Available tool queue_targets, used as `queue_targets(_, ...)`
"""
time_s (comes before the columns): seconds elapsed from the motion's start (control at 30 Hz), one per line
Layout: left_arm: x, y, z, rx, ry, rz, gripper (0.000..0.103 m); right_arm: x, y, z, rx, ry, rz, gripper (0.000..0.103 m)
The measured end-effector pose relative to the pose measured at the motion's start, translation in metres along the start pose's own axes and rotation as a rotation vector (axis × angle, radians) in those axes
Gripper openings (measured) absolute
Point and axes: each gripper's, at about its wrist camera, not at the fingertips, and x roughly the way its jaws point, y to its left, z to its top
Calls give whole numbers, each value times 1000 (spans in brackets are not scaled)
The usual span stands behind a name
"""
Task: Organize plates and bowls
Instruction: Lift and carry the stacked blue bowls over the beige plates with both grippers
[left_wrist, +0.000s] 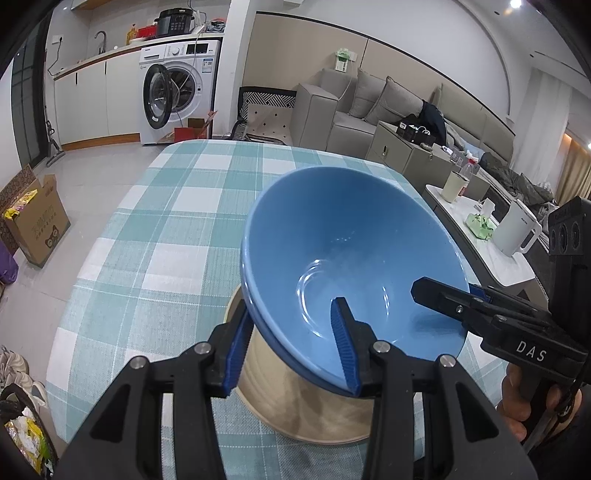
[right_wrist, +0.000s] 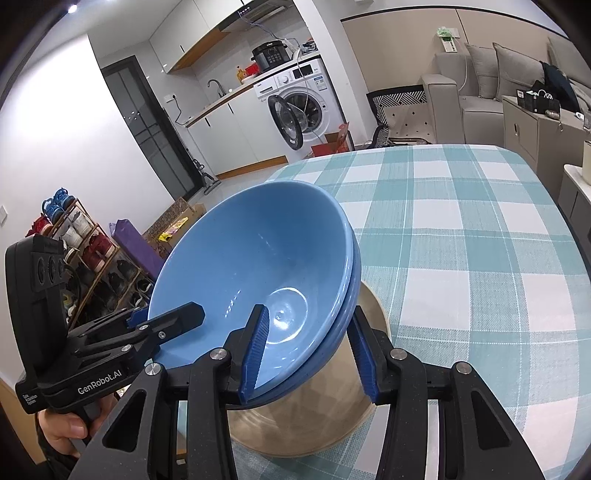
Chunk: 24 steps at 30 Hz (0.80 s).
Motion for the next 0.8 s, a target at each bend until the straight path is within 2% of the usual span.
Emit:
queue_targets(0.3,8,5,-2,-14,26,-3,42,10,-3,-3,10,31,-7,45)
queue_targets(0.8,11,5,3,-19,15,-13,43,13,-3,-4,17,0,-10,45)
